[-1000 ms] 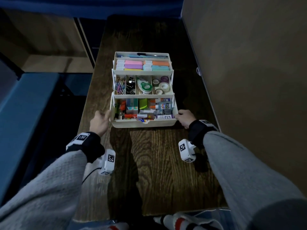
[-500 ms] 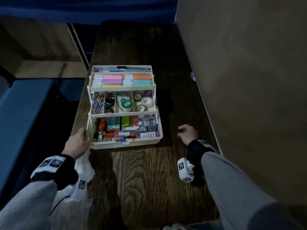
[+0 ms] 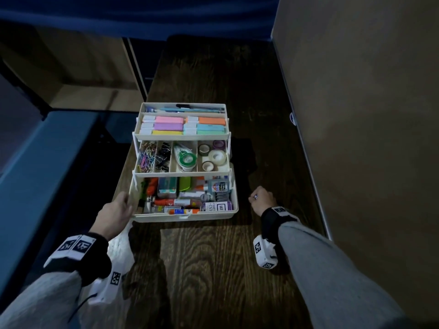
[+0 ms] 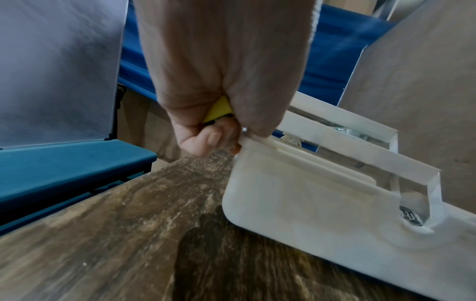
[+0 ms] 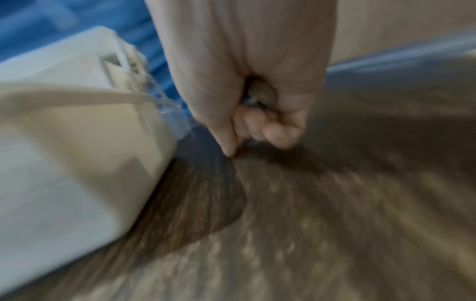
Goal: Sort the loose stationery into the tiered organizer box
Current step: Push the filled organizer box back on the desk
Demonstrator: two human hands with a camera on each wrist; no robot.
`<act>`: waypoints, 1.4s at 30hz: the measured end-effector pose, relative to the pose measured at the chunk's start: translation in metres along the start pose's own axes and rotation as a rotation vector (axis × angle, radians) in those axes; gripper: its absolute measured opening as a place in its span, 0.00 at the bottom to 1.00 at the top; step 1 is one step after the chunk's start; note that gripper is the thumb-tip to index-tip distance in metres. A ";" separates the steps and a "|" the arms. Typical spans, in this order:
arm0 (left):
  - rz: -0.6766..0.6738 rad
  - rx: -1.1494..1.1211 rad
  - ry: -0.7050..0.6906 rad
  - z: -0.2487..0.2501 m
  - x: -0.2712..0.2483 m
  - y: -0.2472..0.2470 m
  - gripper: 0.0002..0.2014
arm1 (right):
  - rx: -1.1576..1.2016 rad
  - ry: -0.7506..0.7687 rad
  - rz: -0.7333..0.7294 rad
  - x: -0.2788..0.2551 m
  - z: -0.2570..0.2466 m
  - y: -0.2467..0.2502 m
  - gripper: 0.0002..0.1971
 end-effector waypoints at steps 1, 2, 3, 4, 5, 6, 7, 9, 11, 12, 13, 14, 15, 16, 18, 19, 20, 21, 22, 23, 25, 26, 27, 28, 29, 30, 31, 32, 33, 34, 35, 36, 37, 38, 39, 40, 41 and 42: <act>-0.004 0.004 -0.003 0.001 0.000 0.000 0.06 | -0.084 0.004 0.000 0.000 -0.002 -0.001 0.09; -0.007 0.005 -0.005 0.001 -0.001 0.000 0.06 | -0.164 0.000 0.003 -0.002 -0.002 -0.002 0.11; -0.007 0.004 -0.006 0.002 -0.002 0.001 0.06 | -0.214 -0.013 0.007 -0.003 0.000 -0.001 0.13; -0.005 0.003 -0.010 0.002 -0.002 0.001 0.06 | -0.230 -0.034 0.002 -0.005 0.004 0.001 0.14; -0.001 0.001 -0.018 0.003 -0.003 0.001 0.06 | -0.207 -0.058 -0.014 -0.007 0.009 0.004 0.14; 0.002 -0.001 -0.025 0.003 -0.003 0.001 0.07 | -0.120 -0.086 -0.032 -0.009 0.012 0.010 0.14; 0.004 -0.004 -0.029 0.003 -0.004 0.000 0.07 | 0.024 -0.106 -0.025 -0.011 0.013 0.018 0.13; 0.005 -0.002 -0.040 0.004 -0.005 -0.001 0.09 | 0.316 -0.081 0.067 -0.018 0.002 0.041 0.10; 0.009 -0.005 -0.063 0.008 -0.007 -0.003 0.09 | 0.449 0.039 0.142 -0.032 -0.029 0.061 0.08; 0.014 -0.011 -0.073 0.011 -0.008 -0.005 0.10 | 0.473 0.113 0.138 -0.040 -0.049 0.066 0.07; 0.016 -0.013 -0.081 0.014 -0.009 -0.006 0.10 | 0.491 0.182 0.107 -0.050 -0.071 0.066 0.07; 0.017 -0.016 -0.088 0.017 -0.011 -0.008 0.10 | 0.504 0.237 0.046 -0.059 -0.093 0.063 0.06; 0.020 -0.028 -0.095 0.020 -0.012 -0.011 0.09 | 0.500 0.279 -0.042 -0.069 -0.114 0.056 0.06; 0.026 -0.049 -0.103 0.023 -0.013 -0.014 0.09 | 0.470 0.314 -0.136 -0.079 -0.134 0.046 0.06; 0.026 -0.085 -0.115 0.028 -0.014 -0.021 0.09 | 0.364 0.364 -0.278 -0.096 -0.169 0.024 0.09; 0.018 -0.094 -0.119 0.031 -0.014 -0.024 0.09 | 0.313 0.369 -0.306 -0.102 -0.183 0.014 0.11; 0.010 -0.098 -0.126 0.034 -0.015 -0.028 0.09 | 0.270 0.359 -0.310 -0.106 -0.194 0.007 0.14; 0.003 -0.096 -0.132 0.035 -0.015 -0.031 0.09 | 0.241 0.338 -0.302 -0.108 -0.204 0.002 0.17; -0.002 -0.086 -0.139 0.037 -0.017 -0.034 0.08 | 0.223 0.311 -0.292 -0.109 -0.212 -0.004 0.20; -0.003 -0.068 -0.148 0.038 -0.018 -0.037 0.07 | 0.206 0.285 -0.283 -0.108 -0.218 -0.008 0.22; -0.007 -0.028 -0.174 0.039 -0.019 -0.041 0.07 | 0.155 0.256 -0.257 -0.107 -0.223 -0.015 0.22; -0.012 -0.019 -0.183 0.039 -0.019 -0.043 0.07 | 0.121 0.257 -0.237 -0.107 -0.223 -0.018 0.21; -0.020 -0.016 -0.183 0.040 -0.019 -0.044 0.07 | 0.095 0.263 -0.220 -0.107 -0.223 -0.019 0.21; -0.029 -0.013 -0.175 0.040 -0.018 -0.044 0.07 | 0.088 0.277 -0.211 -0.108 -0.221 -0.018 0.22; -0.038 -0.006 -0.165 0.041 -0.018 -0.043 0.07 | 0.099 0.302 -0.207 -0.108 -0.219 -0.016 0.23; -0.052 -0.001 -0.159 0.041 -0.017 -0.042 0.08 | 0.124 0.335 -0.204 -0.108 -0.215 -0.011 0.24; -0.074 -0.006 -0.156 0.040 -0.016 -0.039 0.09 | 0.160 0.374 -0.208 -0.109 -0.210 -0.004 0.23; -0.106 -0.023 -0.158 0.038 -0.015 -0.036 0.11 | 0.206 0.416 -0.219 -0.110 -0.202 0.005 0.21; -0.141 -0.048 -0.162 0.034 -0.014 -0.032 0.14 | 0.263 0.456 -0.238 -0.110 -0.192 0.015 0.18; -0.161 -0.077 -0.161 0.030 -0.014 -0.027 0.16 | 0.317 0.490 -0.254 -0.108 -0.178 0.026 0.17; -0.153 -0.108 -0.148 0.023 -0.013 -0.021 0.18 | 0.363 0.516 -0.240 -0.104 -0.161 0.037 0.15; -0.117 -0.141 -0.127 0.016 -0.012 -0.013 0.20 | 0.398 0.521 -0.192 -0.098 -0.142 0.048 0.13; -0.066 -0.168 -0.102 0.007 -0.012 -0.005 0.20 | 0.433 0.503 -0.121 -0.088 -0.120 0.059 0.11; -0.015 -0.181 -0.074 -0.003 -0.011 0.002 0.20 | 0.461 0.460 -0.037 -0.075 -0.096 0.068 0.10; 0.021 -0.181 -0.049 -0.013 -0.011 0.009 0.20 | 0.470 0.398 0.042 -0.060 -0.070 0.076 0.09; 0.039 -0.176 -0.030 -0.023 -0.012 0.014 0.18 | 0.450 0.316 0.094 -0.045 -0.044 0.082 0.10; 0.044 -0.169 -0.020 -0.032 -0.012 0.019 0.17 | 0.406 0.228 0.109 -0.030 -0.019 0.085 0.10; 0.050 -0.160 -0.012 -0.040 -0.013 0.024 0.15 | 0.345 0.151 0.093 -0.019 0.003 0.086 0.11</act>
Point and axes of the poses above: each hand's wrist, its own x-axis towards the middle knuckle, its own y-axis out of the back of the hand, z = x × y, the point moved 4 cm from there along x, towards the middle knuckle, and after that the axes turned 15 degrees about -y, right-handed, at the moved point
